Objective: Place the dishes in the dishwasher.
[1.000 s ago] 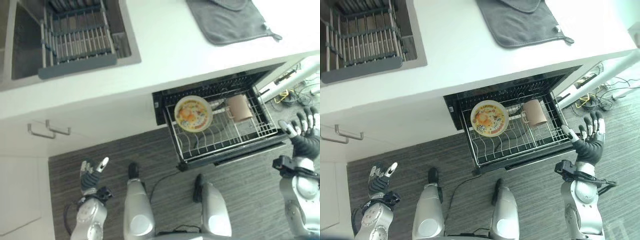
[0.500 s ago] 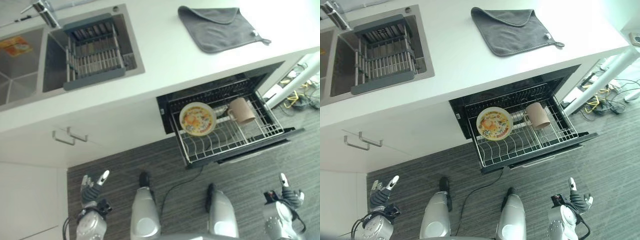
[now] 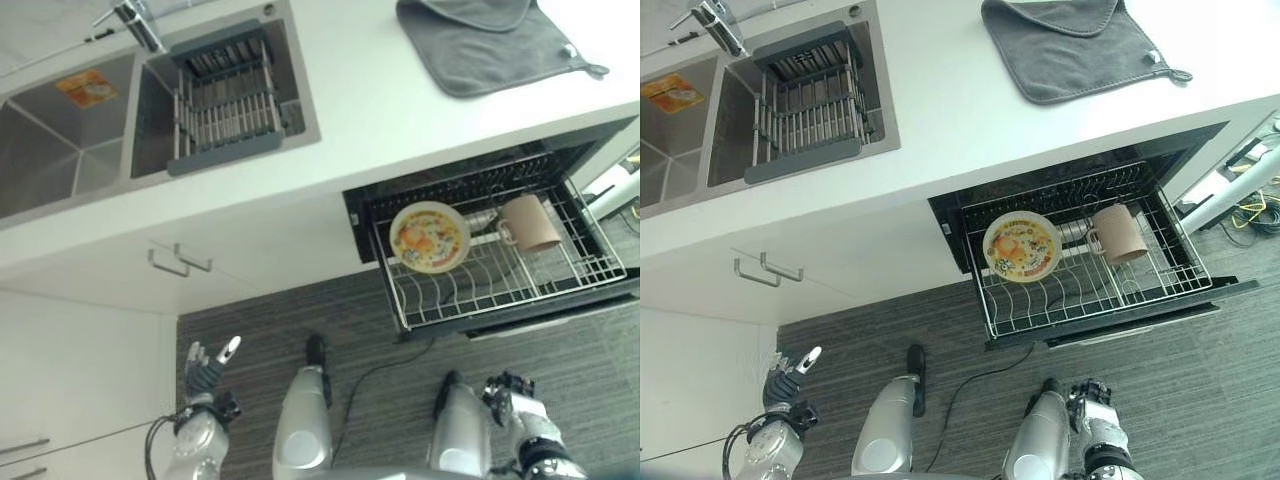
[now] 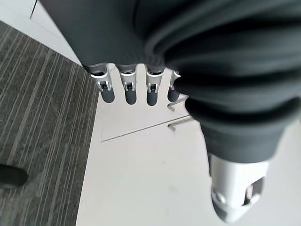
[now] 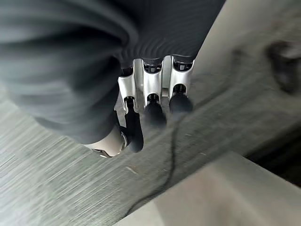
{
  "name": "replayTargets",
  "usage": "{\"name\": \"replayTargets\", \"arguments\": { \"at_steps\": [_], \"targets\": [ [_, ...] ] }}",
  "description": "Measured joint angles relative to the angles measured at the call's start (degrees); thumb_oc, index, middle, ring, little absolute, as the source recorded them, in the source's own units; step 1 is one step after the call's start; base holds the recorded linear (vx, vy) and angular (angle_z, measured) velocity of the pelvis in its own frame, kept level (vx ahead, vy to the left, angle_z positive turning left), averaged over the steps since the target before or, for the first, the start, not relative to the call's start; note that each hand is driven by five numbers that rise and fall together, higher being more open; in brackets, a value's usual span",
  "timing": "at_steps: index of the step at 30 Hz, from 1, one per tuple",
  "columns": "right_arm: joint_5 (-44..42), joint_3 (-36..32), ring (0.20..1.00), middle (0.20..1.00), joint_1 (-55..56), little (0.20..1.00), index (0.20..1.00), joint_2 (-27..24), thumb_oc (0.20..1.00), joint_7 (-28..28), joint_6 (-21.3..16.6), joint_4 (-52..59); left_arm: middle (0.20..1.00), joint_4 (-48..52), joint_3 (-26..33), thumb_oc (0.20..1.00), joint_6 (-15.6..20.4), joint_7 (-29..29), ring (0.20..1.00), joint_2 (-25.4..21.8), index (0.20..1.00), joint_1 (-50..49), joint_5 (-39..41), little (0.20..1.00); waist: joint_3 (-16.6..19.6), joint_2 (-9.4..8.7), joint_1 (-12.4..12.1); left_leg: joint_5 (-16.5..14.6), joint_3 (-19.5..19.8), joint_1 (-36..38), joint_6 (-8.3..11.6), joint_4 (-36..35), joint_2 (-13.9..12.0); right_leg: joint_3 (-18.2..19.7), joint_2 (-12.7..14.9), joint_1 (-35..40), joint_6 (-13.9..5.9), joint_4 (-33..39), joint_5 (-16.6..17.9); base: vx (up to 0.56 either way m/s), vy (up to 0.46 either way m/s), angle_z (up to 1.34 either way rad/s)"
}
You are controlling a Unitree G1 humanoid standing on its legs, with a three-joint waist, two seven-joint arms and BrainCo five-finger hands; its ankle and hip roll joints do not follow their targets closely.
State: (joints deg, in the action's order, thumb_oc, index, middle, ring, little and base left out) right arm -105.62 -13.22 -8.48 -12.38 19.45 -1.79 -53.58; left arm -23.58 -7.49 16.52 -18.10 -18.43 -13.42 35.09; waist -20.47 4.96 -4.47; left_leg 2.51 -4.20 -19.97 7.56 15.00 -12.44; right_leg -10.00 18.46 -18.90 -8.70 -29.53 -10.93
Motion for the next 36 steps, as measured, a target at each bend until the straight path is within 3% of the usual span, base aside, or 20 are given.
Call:
{"name": "replayTargets", "arguments": {
  "at_steps": [5, 12, 17, 29, 36],
  "targets": [
    [-4.68, -1.04, 0.200, 0.200, -1.90, 0.200, 0.200, -1.93, 0.200, -3.12, 5.05, -0.51, 1.000, 0.00, -1.63, 1.000, -0.01, 0.01, 1.000, -0.66, 1.000, -0.03, 0.26, 1.000, 0.04, -0.04, -0.65, -0.25, 0.38, -0.01, 0.32, -1.01, -0.07, -0.07, -0.06, -0.47, 0.43, -0.75, -0.45, 0.00, 0.013, 0.02],
    [-1.13, -0.35, 0.200, 0.200, -3.94, 0.200, 0.200, -5.32, 0.200, -3.34, 3.72, 7.34, 1.000, 2.81, -1.43, 1.000, -1.19, 0.13, 1.000, -2.91, 1.000, -0.64, 0.92, 1.000, 0.04, 0.05, -1.06, 0.88, 0.47, -1.12, -0.42, -1.04, -0.07, -0.08, -0.14, -2.39, 0.65, -2.04, -0.81, -0.02, -0.022, 0.00],
    [7.56, 2.97, 0.200, 0.200, -5.55, 0.200, 0.200, -9.33, 0.200, 1.05, 2.99, 12.06, 1.000, 3.37, -1.50, 1.000, -2.93, 0.17, 1.000, -2.91, 1.000, 0.85, 2.25, 1.000, -1.99, 0.99, -1.21, 1.65, 0.70, -2.11, 0.22, -1.01, -0.47, 0.08, -0.51, -3.73, 0.83, -2.89, -0.88, -0.02, -0.012, -0.01],
    [23.81, 3.68, 0.200, 0.200, -14.35, 0.200, 0.200, -19.48, 0.200, 3.62, 14.61, 4.39, 1.000, 4.78, -1.45, 1.000, -5.89, 0.90, 1.000, -4.06, 1.000, 1.39, 2.09, 1.000, -2.98, 1.30, -3.69, 1.78, 0.75, -1.89, 0.05, -0.81, 0.75, -0.02, 0.79, -3.22, 0.58, -2.97, -0.86, 0.05, -0.010, 0.03],
    [30.80, 5.98, 0.200, 0.200, -24.29, 0.200, 0.200, -25.42, 0.200, 3.69, 16.81, 0.80, 1.000, 5.43, -1.42, 1.000, -7.95, 1.03, 1.000, -4.51, 1.000, 2.50, 1.99, 1.000, -5.51, 4.64, -5.02, 1.77, 2.01, -2.17, 0.06, 0.54, 2.55, -0.01, 2.82, -3.47, 0.30, -6.15, -2.17, 0.07, 0.007, 0.11]
  ]
}}
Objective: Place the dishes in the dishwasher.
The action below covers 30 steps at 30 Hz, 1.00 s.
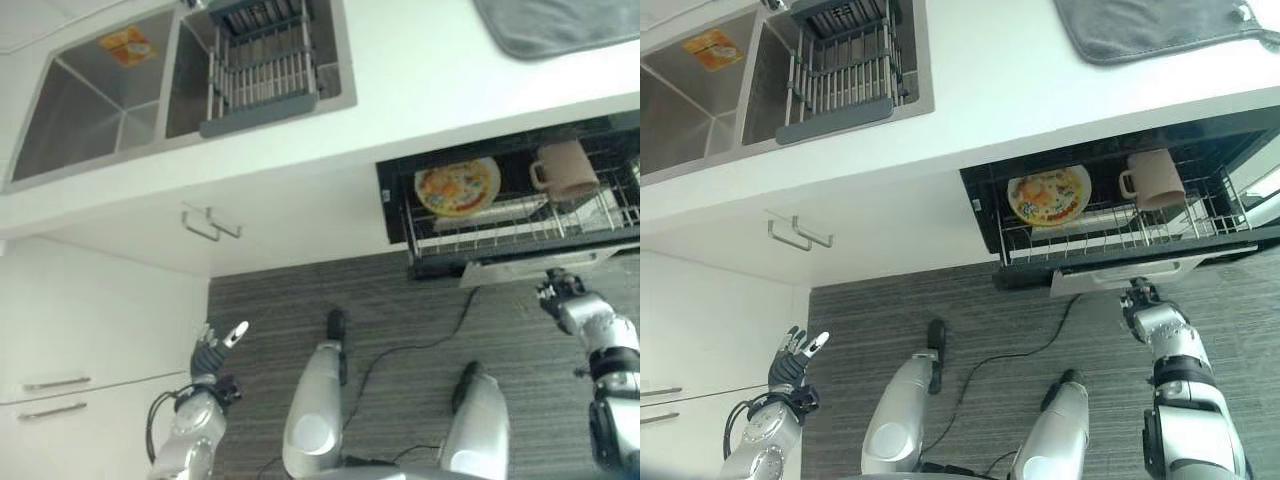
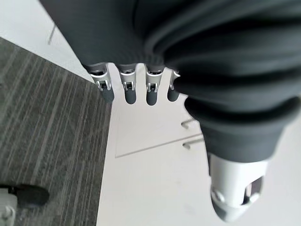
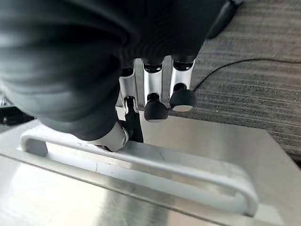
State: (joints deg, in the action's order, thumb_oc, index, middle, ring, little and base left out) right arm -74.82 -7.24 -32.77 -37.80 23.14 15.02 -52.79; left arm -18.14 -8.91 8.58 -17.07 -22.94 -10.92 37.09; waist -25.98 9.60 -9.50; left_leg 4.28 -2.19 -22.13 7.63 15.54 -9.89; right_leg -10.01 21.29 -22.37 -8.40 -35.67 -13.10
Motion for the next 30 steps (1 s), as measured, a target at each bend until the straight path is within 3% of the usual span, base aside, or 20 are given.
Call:
{"name": "replayTargets", "arguments": {
  "at_steps": [8, 15, 18, 20, 30],
  "targets": [
    [4.68, 2.81, 0.200, 0.200, -10.72, 0.200, 0.200, -8.17, 0.200, 0.06, 2.12, -8.26, 1.000, 0.71, 0.51, 1.000, -1.25, 1.73, 1.000, -0.21, 1.000, -2.48, 0.01, 1.000, -0.50, 4.60, -3.26, 1.12, 1.62, 0.01, 0.29, -1.03, 2.41, -0.19, 2.52, -0.93, -0.12, -2.92, -1.48, 0.02, 0.001, 0.13],
    [10.20, 4.81, 0.200, 0.200, -21.31, 0.200, 0.200, -13.85, 0.200, 0.39, 2.91, -19.00, 1.000, -0.65, 3.88, 1.000, -2.49, 5.01, 1.000, -1.97, 1.000, -7.20, 0.00, 1.000, 2.47, 9.15, -7.04, 5.37, 4.98, 1.60, 1.19, -8.33, 3.82, -3.21, 4.57, -1.69, 0.33, -7.22, -4.94, 0.04, -0.045, 0.27],
    [13.47, 8.25, 0.200, 0.200, -24.66, 0.200, 0.200, -15.59, 0.200, 0.57, 3.55, -21.84, 1.000, -2.83, 5.08, 1.000, -2.77, 5.86, 1.000, -3.34, 1.000, -8.27, 0.01, 1.000, 3.24, 10.14, -8.02, 6.17, 6.61, 2.48, 0.56, -9.42, 4.96, -3.53, 5.66, -1.73, 0.34, -9.67, -6.14, 0.02, -0.048, 0.17],
    [14.81, 9.05, 0.200, 0.200, -25.70, 0.200, 0.200, -16.07, 0.200, 0.59, 3.65, -22.89, 1.000, -3.30, 6.00, 1.000, -3.00, 6.57, 1.000, -3.86, 1.000, -8.99, -0.01, 1.000, 3.26, 10.16, -8.68, 7.32, 8.12, 2.88, 2.22, -9.36, 5.14, -3.89, 5.98, -1.43, 0.30, -10.98, -6.98, 0.05, -0.061, 0.09],
    [18.67, 11.48, 0.200, 0.200, -26.21, 0.200, 0.200, -17.97, 0.200, 1.57, 5.84, -28.23, 1.000, -6.23, 6.99, 1.000, -3.58, 11.11, 1.000, -4.37, 1.000, -9.30, -2.30, 1.000, 3.10, 9.95, -10.46, 7.42, 10.95, 4.22, 2.18, -8.45, 5.02, -7.95, 6.24, 3.48, 0.42, -10.94, -8.29, 0.07, -0.044, 0.14]
  ]
}}
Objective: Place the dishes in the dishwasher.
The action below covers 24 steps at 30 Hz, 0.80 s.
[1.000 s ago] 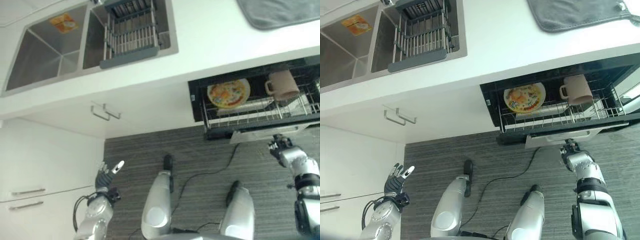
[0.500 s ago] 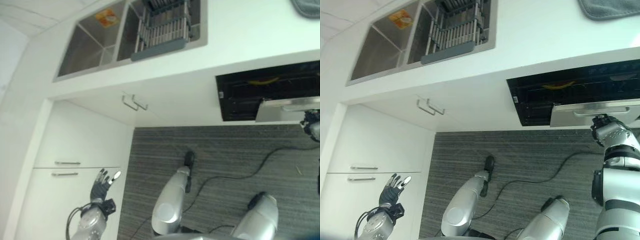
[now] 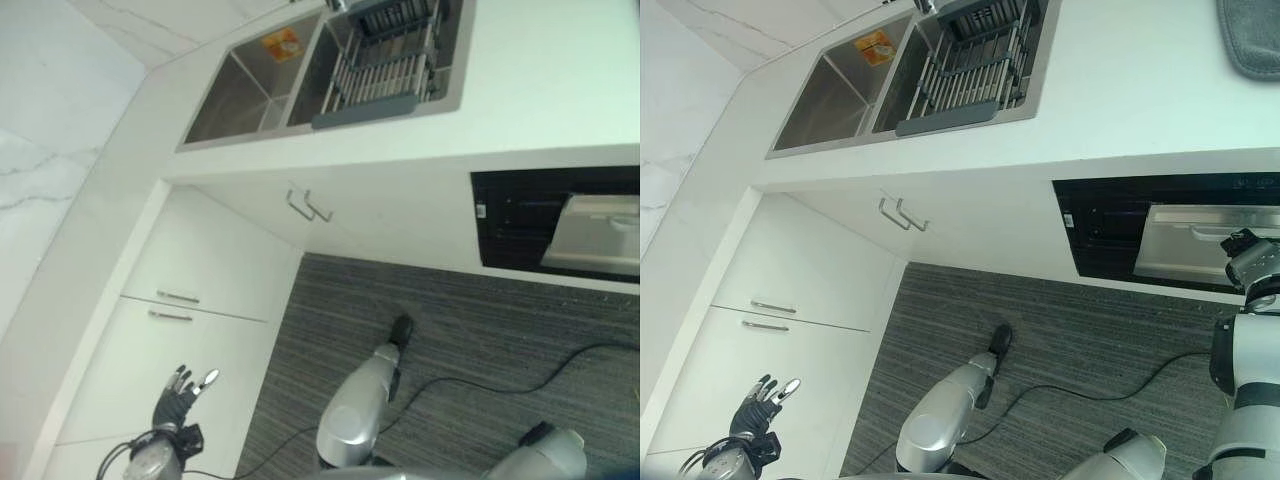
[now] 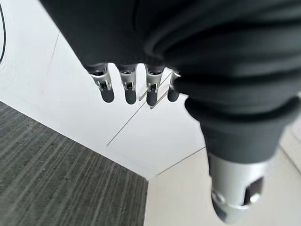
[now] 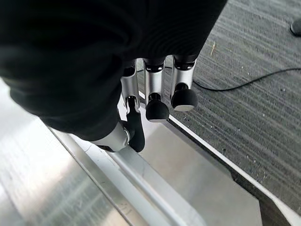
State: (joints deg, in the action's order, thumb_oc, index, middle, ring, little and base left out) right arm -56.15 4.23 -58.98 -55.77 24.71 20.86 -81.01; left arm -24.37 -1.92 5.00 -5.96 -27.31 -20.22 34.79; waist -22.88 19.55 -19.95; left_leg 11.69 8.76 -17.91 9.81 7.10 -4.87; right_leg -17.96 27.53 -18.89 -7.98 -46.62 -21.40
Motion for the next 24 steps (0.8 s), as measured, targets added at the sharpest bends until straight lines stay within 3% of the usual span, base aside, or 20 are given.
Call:
{"name": "replayTargets", "arguments": {
  "at_steps": [4, 5, 6, 9, 11, 13, 16, 17, 20, 23, 24],
  "targets": [
    [1.02, 0.37, 0.200, 0.200, 0.01, 0.200, 0.200, -0.69, 0.200, -2.85, 1.53, -0.76, 1.000, -1.74, 0.10, 1.000, 1.31, 1.04, 1.000, -0.28, 1.000, 0.11, -0.11, 1.000, -0.04, -0.06, 0.04, 0.00, 0.03, 0.14, 0.00, 0.47, -0.09, -0.20, -0.17, 0.57, 0.00, 0.23, 0.03, 0.01, -0.003, 0.00],
    [2.26, 0.38, 0.304, 0.304, 0.01, 0.304, 0.304, -0.70, 0.304, -4.38, 1.55, -1.22, 1.000, -2.61, 0.09, 1.000, 1.99, 1.70, 1.000, -0.27, 1.000, 0.10, -0.58, 1.000, -0.08, -0.10, 0.06, 0.00, 0.01, 0.16, 0.00, 0.70, -0.16, -0.24, -0.29, 0.75, -0.03, 0.39, 0.08, -0.04, 0.011, -0.03],
    [3.55, 0.39, 1.000, 1.000, 0.39, 1.000, 1.000, -0.70, 1.000, -6.39, 1.69, -1.23, 1.000, -2.84, 0.09, 1.000, 2.59, 1.79, 1.000, -0.28, 1.000, -0.04, -2.25, 1.000, -0.10, -0.13, 0.11, 0.01, 0.02, 0.16, 0.01, 0.76, -0.54, -0.35, -0.78, 0.94, 0.03, 0.77, 0.40, -0.07, 0.017, -0.02],
    [4.51, -0.20, 1.000, 1.000, 4.21, 1.000, 1.000, -0.31, 1.000, -15.70, 2.30, 1.54, 1.000, -1.05, 0.05, 1.000, 3.87, 2.99, 1.000, -0.72, 1.000, 0.29, -2.25, 1.000, -0.72, -1.54, 0.54, 0.10, 0.16, 1.33, 0.09, 0.60, -2.49, -2.16, -3.20, 3.87, 0.64, 3.62, 1.45, -0.14, 0.005, -0.04],
    [4.55, -0.61, 1.000, 1.000, 5.09, 1.000, 1.000, -0.50, 1.000, -19.38, 0.17, 6.25, 1.000, -0.44, 0.00, 1.000, 4.03, 3.57, 1.000, -0.72, 1.000, 0.27, -2.53, 1.000, -1.32, -2.37, 1.01, 0.18, -0.10, 1.31, 0.26, -0.46, -3.09, -2.43, -3.74, 3.56, 1.59, 4.47, 1.61, -0.13, -0.008, -0.04],
    [5.49, -0.41, 1.000, 1.000, 7.26, 1.000, 1.000, 0.02, 1.000, -22.50, 0.08, 10.05, 1.000, 1.36, 0.05, 1.000, 4.56, 4.30, 1.000, -1.99, 1.000, 0.35, -5.06, 1.000, -1.47, -4.36, 1.23, -1.45, -0.98, 0.89, -0.42, -1.59, -3.73, -2.86, -4.08, 3.46, 1.87, 6.26, 2.53, -0.15, 0.025, -0.02],
    [5.28, -2.91, 1.000, 1.000, 16.22, 1.000, 1.000, 2.54, 1.000, -26.86, -1.52, 20.87, 1.000, 5.22, 0.29, 1.000, 5.30, 3.85, 1.000, -3.61, 1.000, 0.51, -5.10, 1.000, -2.42, -6.71, 1.67, -1.54, -2.27, 0.30, -0.46, -1.18, -3.98, -2.80, -5.03, 4.27, 1.27, 10.78, 5.85, -0.16, 0.010, -0.17],
    [5.09, -3.72, 1.000, 1.000, 18.29, 1.000, 1.000, 3.25, 1.000, -28.18, -1.54, 23.54, 1.000, 5.78, 0.36, 1.000, 5.41, 3.77, 1.000, -3.95, 1.000, 1.49, -5.08, 1.000, -2.80, -7.69, 2.46, -1.22, -3.15, 0.33, -0.81, -0.93, -3.99, -2.72, -5.19, 4.99, 0.06, 12.93, 7.51, -0.10, -0.050, -0.18],
    [0.46, -8.44, 1.000, 1.000, 27.21, 1.000, 1.000, 9.64, 1.000, -30.32, -4.39, 35.24, 1.000, 6.31, 2.50, 1.000, 6.51, 3.16, 1.000, -4.73, 1.000, 4.23, -4.97, 1.000, -2.95, -10.90, 4.01, -1.09, -3.50, 0.56, -0.66, -1.11, -4.37, -3.11, -6.72, 7.41, -1.09, 18.26, 10.00, -0.13, -0.063, -0.12],
    [-1.54, -9.72, 1.000, 1.000, 38.41, 1.000, 1.000, 22.27, 1.000, -31.17, -7.73, 48.03, 1.000, 4.95, 2.00, 1.000, 6.46, 2.26, 1.000, -3.14, 1.000, 6.84, -4.78, 1.000, -2.85, -15.09, 6.89, -1.41, -5.44, 2.13, -0.89, -2.28, -7.97, -2.84, -11.48, 10.17, -0.58, 26.32, 13.74, -0.16, -0.027, -0.43],
    [-3.21, -9.13, 1.000, 1.000, 43.33, 1.000, 1.000, 27.19, 1.000, -31.16, -8.20, 50.59, 1.000, 2.60, 1.98, 1.000, 6.48, 1.53, 1.000, -1.41, 1.000, 9.00, -4.51, 1.000, -2.72, -17.08, 8.81, -1.75, -7.37, 3.25, -0.83, -2.47, -8.35, -1.88, -12.50, 12.73, -1.48, 31.82, 16.74, -0.14, -0.034, -0.61]
  ]
}}
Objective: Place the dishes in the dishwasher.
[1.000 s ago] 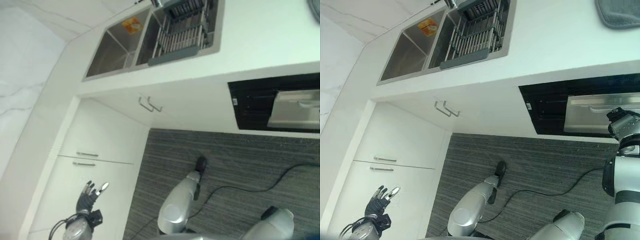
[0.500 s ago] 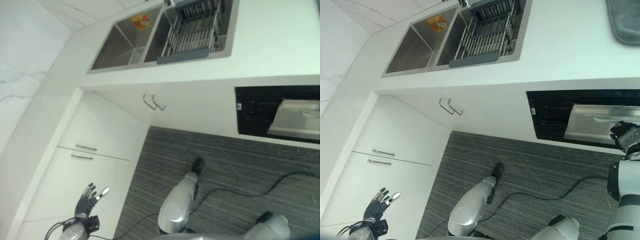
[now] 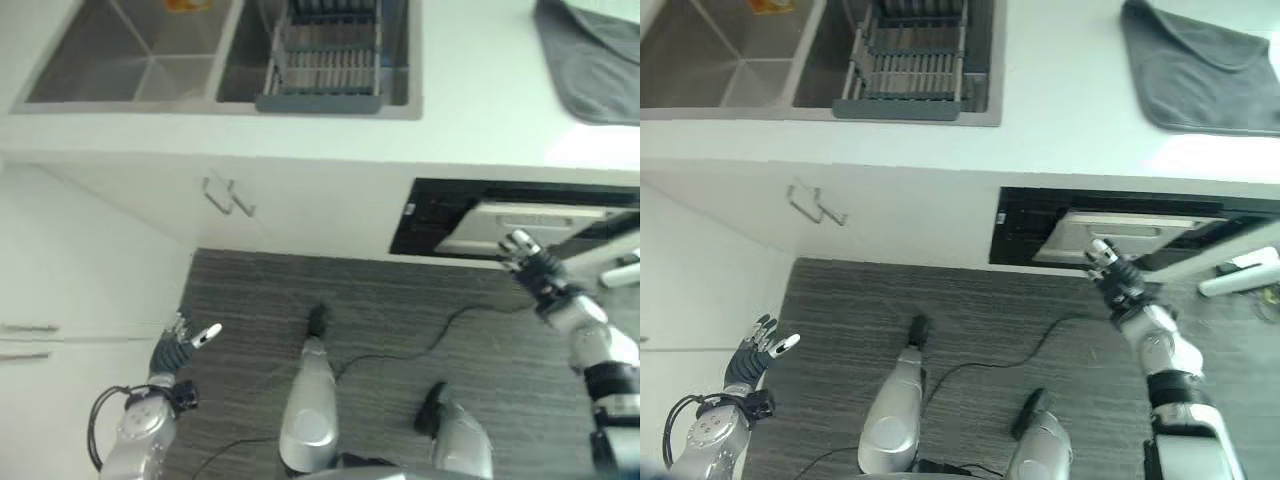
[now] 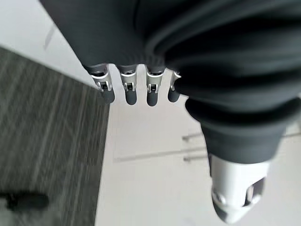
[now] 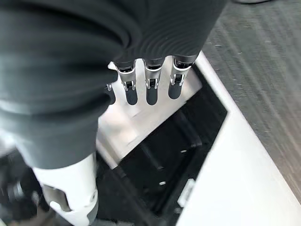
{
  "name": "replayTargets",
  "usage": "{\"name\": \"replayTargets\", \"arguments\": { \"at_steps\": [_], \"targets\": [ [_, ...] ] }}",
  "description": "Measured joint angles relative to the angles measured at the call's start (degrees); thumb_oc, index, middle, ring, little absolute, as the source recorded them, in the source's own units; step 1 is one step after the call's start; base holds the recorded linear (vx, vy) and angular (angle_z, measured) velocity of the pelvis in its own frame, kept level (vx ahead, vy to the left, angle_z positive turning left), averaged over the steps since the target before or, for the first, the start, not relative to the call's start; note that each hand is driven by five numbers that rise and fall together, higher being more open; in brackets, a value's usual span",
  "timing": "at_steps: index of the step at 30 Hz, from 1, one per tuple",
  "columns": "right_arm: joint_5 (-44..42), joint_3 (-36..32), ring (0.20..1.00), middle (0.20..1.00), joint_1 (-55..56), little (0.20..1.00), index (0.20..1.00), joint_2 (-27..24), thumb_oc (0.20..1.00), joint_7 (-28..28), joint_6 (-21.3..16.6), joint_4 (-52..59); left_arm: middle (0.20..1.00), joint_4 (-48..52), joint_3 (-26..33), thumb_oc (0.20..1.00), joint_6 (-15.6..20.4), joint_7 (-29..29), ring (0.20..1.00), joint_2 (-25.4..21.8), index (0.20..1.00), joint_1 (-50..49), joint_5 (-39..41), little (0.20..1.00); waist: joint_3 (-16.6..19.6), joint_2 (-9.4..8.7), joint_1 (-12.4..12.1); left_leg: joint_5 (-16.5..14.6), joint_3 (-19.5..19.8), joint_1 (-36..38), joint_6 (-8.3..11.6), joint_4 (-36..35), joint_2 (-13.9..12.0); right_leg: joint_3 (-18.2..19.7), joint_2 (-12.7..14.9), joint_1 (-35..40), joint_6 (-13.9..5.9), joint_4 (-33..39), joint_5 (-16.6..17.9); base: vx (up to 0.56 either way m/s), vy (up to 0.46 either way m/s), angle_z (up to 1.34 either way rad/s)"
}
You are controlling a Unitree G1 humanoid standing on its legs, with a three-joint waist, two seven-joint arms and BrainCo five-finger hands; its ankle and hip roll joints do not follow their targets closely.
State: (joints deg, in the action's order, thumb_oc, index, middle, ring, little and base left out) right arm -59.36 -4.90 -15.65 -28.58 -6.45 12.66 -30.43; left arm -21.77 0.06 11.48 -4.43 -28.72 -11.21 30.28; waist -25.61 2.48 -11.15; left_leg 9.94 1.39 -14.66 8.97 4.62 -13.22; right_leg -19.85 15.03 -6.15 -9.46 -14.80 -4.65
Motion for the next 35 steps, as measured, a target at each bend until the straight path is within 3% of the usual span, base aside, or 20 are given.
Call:
{"name": "replayTargets", "arguments": {
  "at_steps": [1, 3, 4, 6, 7, 8, 9, 11, 13, 14, 15, 17, 19, 21, 23, 25, 26, 29, 31, 35],
  "targets": [
    [-0.34, 1.57, 1.000, 1.000, 5.07, 1.000, 1.000, 4.45, 1.000, 0.52, -1.35, 0.27, 1.000, -2.46, 0.06, 1.000, 0.36, -0.46, 1.000, 0.66, 1.000, 1.28, 0.04, 1.000, 1.12, -2.12, 1.50, -0.23, -1.93, 1.34, -0.26, -0.69, 0.21, 0.61, -0.57, 3.05, -0.81, 6.47, 3.44, -0.15, -0.045, -0.55],
    [-0.25, 6.57, 1.000, 1.000, 15.20, 1.000, 1.000, 10.87, 1.000, 1.55, -3.66, 3.91, 1.000, -6.58, 2.53, 1.000, 0.57, 2.02, 1.000, 2.93, 1.000, 1.81, 0.15, 1.000, 3.16, -4.42, 2.75, -0.85, -3.26, 3.12, -0.19, -1.48, 0.25, 1.06, -1.01, 5.87, -1.05, 11.17, 5.65, -0.11, -0.037, -0.32],
    [0.58, 7.22, 1.000, 1.000, 17.79, 1.000, 1.000, 12.16, 1.000, 1.40, -3.88, 2.88, 1.000, -10.37, 2.36, 1.000, 0.30, 4.49, 1.000, 5.37, 1.000, 1.57, 0.69, 1.000, 5.00, -3.94, 3.01, -0.98, -3.68, 3.84, -0.13, -1.80, 0.08, 1.79, -1.17, 5.99, -1.02, 11.23, 5.76, 0.10, -0.024, -0.22],
    [5.87, 8.04, 1.000, 1.000, 17.85, 1.000, 1.000, 11.94, 1.000, 1.03, -4.32, -6.05, 1.000, -17.76, 2.19, 1.000, -1.66, 10.49, 1.000, 10.98, 1.000, -1.23, 4.13, 1.000, 12.90, -2.15, 4.29, -1.95, -5.67, 8.18, 0.04, -5.28, -1.18, 2.03, -1.83, 8.88, -0.93, 10.62, 4.40, 0.11, 0.076, 0.02],
    [8.93, 8.97, 1.000, 1.000, 17.58, 1.000, 1.000, 10.36, 1.000, 0.38, -4.15, -10.30, 1.000, -21.67, 2.10, 1.000, -2.21, 13.35, 1.000, 11.88, 1.000, -1.34, 5.16, 1.000, 16.12, -1.07, 4.75, -2.78, -8.13, 10.04, -1.10, -6.33, -2.19, 2.11, -3.00, 11.64, -0.79, 12.04, 3.91, -0.05, 0.191, 0.54],
    [11.13, 8.72, 1.000, 1.000, 17.84, 1.000, 1.000, 7.81, 1.000, 0.05, -3.98, -14.54, 1.000, -23.53, 1.28, 1.000, -2.69, 15.49, 1.000, 12.12, 1.000, -0.55, 5.50, 1.000, 18.63, -1.13, 5.61, -4.49, -10.57, 10.81, -2.85, -6.97, -2.58, 1.95, -3.76, 13.98, -0.09, 15.21, 4.16, -0.06, 0.280, 0.99],
    [13.22, 8.18, 1.000, 1.000, 19.13, 1.000, 1.000, 5.65, 1.000, 0.16, -3.98, -16.10, 1.000, -25.02, -0.35, 1.000, -4.17, 16.10, 1.000, 12.12, 1.000, 1.22, 7.32, 1.000, 21.13, -2.93, 6.05, -5.72, -16.80, 9.35, -3.13, -2.78, -2.23, -1.11, -1.25, 15.11, 1.22, 18.23, 5.86, 0.01, 0.360, 0.91],
    [15.88, 6.91, 1.000, 1.000, 19.94, 1.000, 1.000, 4.39, 1.000, -0.05, -4.19, -13.53, 1.000, -23.64, -2.09, 1.000, -5.86, 16.24, 1.000, 12.96, 1.000, 4.88, 7.51, 1.000, 21.05, -4.25, 7.66, -11.08, -19.46, 6.23, -3.19, 16.43, -0.33, -2.62, 1.98, 14.83, 0.86, 18.88, 7.60, 0.13, 0.442, 0.49],
    [19.07, 5.98, 1.000, 1.000, 19.44, 1.000, 1.000, 6.62, 1.000, 0.64, -4.22, -17.91, 1.000, -24.72, -4.20, 1.000, -7.10, 17.27, 1.000, 13.80, 1.000, 8.85, 7.29, 1.000, 21.30, -4.52, 9.53, -17.89, -20.94, 12.46, -4.02, 12.98, 3.64, -3.24, 3.48, 15.60, -1.41, 17.32, 8.81, 0.14, 0.268, 0.35],
    [19.91, 6.03, 1.000, 1.000, 19.00, 1.000, 1.000, 8.76, 1.000, 0.92, -4.26, -20.69, 1.000, -26.23, -4.87, 1.000, -7.41, 17.92, 1.000, 13.09, 1.000, 11.00, 6.95, 1.000, 21.26, -6.60, 9.66, -18.00, -21.35, 14.39, -4.98, 8.17, 5.64, -2.81, 4.87, 14.86, -1.27, 15.75, 8.75, 0.13, 0.163, 0.20],
    [20.19, 6.76, 1.000, 1.000, 18.78, 1.000, 1.000, 10.94, 1.000, 0.53, -4.12, -22.91, 1.000, -27.37, -5.30, 1.000, -8.05, 18.09, 1.000, 12.56, 1.000, 12.85, 6.83, 1.000, 21.60, -7.25, 9.63, -16.78, -20.70, 14.79, -5.71, 5.38, 6.63, -2.18, 5.42, 12.84, -0.06, 13.30, 10.29, 0.15, 0.137, 0.12],
    [21.05, 6.79, 1.000, 1.000, 18.79, 1.000, 1.000, 14.55, 1.000, -0.49, -4.50, -26.50, 1.000, -29.49, -6.04, 1.000, -8.18, 18.25, 1.000, 11.21, 1.000, 13.64, 6.60, 1.000, 21.26, -7.70, 9.66, -14.17, -20.35, 16.96, -8.05, 0.56, 7.27, -0.20, 6.10, 8.68, 0.18, 7.20, 12.90, 0.14, 0.104, 0.11],
    [21.25, 7.37, 1.000, 1.000, 18.78, 1.000, 1.000, 16.74, 1.000, -0.93, -4.51, -29.92, 1.000, -34.20, -6.73, 1.000, -8.04, 18.30, 1.000, 9.58, 1.000, 13.48, 4.45, 1.000, 21.35, -7.94, 10.50, -11.61, -19.20, 20.05, -8.79, -6.12, 7.86, 3.02, 4.04, 6.39, -1.57, 4.06, 10.78, 0.13, 0.023, 0.33],
    [22.55, 8.35, 1.000, 1.000, 17.91, 1.000, 1.000, 16.73, 1.000, -1.87, -6.01, -30.78, 1.000, -36.13, -6.66, 1.000, -7.82, 17.71, 1.000, 9.04, 1.000, 12.64, 4.45, 1.000, 21.31, -7.68, 10.71, -9.63, -18.90, 21.97, -9.31, -9.75, 8.73, 5.40, 0.69, 4.54, -2.77, 6.29, 9.82, 0.10, -0.039, 0.28],
    [23.51, 8.80, 1.000, 1.000, 17.48, 1.000, 1.000, 16.77, 1.000, -2.48, -6.63, -31.64, 1.000, -37.09, -6.78, 1.000, -8.40, 19.70, 1.000, 8.99, 1.000, 12.13, 4.40, 1.000, 21.44, -7.30, 11.50, -9.00, -17.34, 21.98, -8.99, -10.00, 9.29, 6.63, -2.82, 5.13, -2.16, 12.53, 10.33, 0.06, -0.091, 0.42],
    [24.56, 8.82, 1.000, 1.000, 16.32, 1.000, 1.000, 16.77, 1.000, -3.38, -7.45, -34.39, 1.000, -39.62, -6.97, 1.000, -8.05, 22.63, 1.000, 9.72, 1.000, 11.33, 4.35, 1.000, 21.87, -7.56, 11.63, -9.20, -16.50, 22.96, -8.68, -9.66, 10.61, 6.59, -3.38, 6.48, 0.51, 17.27, 13.93, 0.06, -0.077, 0.37],
    [24.81, 8.77, 1.000, 1.000, 16.56, 1.000, 1.000, 16.72, 1.000, -3.50, -7.49, -34.58, 1.000, -40.08, -6.92, 1.000, -8.08, 23.33, 1.000, 10.11, 1.000, 10.86, 4.32, 1.000, 22.37, -7.99, 11.70, -9.55, -15.67, 23.48, -8.16, -9.69, 11.16, 6.17, -3.31, 7.36, 2.05, 18.15, 13.86, 0.07, -0.069, 0.25],
    [27.59, 8.76, 1.000, 1.000, 15.44, 1.000, 1.000, 15.76, 1.000, -3.81, -8.63, -36.32, 1.000, -43.59, -5.87, 1.000, -8.20, 24.76, 1.000, 14.25, 1.000, 9.10, 4.54, 1.000, 23.35, -4.38, 11.69, -9.99, -16.03, 24.97, -6.35, -9.69, 8.94, 6.34, -5.77, 9.61, 3.28, 19.86, 13.08, 0.08, -0.054, -0.05],
    [28.91, 8.78, 1.000, 1.000, 15.59, 1.000, 1.000, 15.26, 1.000, -3.77, -8.36, -37.29, 1.000, -45.24, -5.61, 1.000, -8.24, 25.42, 1.000, 15.49, 1.000, 8.73, 4.56, 1.000, 24.35, -3.06, 11.68, -10.35, -15.98, 25.70, -5.13, -10.03, 7.34, 6.34, -7.49, 10.41, 3.99, 19.86, 12.05, 0.07, -0.055, -0.06],
    [28.91, 8.77, 1.000, 1.000, 15.57, 1.000, 1.000, 14.71, 1.000, -3.78, -8.28, -37.30, 1.000, -48.58, -4.58, 1.000, -8.66, 25.95, 1.000, 15.45, 1.000, 9.70, 4.46, 1.000, 26.37, -3.30, 11.68, -10.35, -15.53, 25.71, -4.03, -10.04, 5.36, 5.37, -9.28, 10.83, 4.81, 20.16, 10.67, 0.07, -0.033, 0.07]
  ]
}}
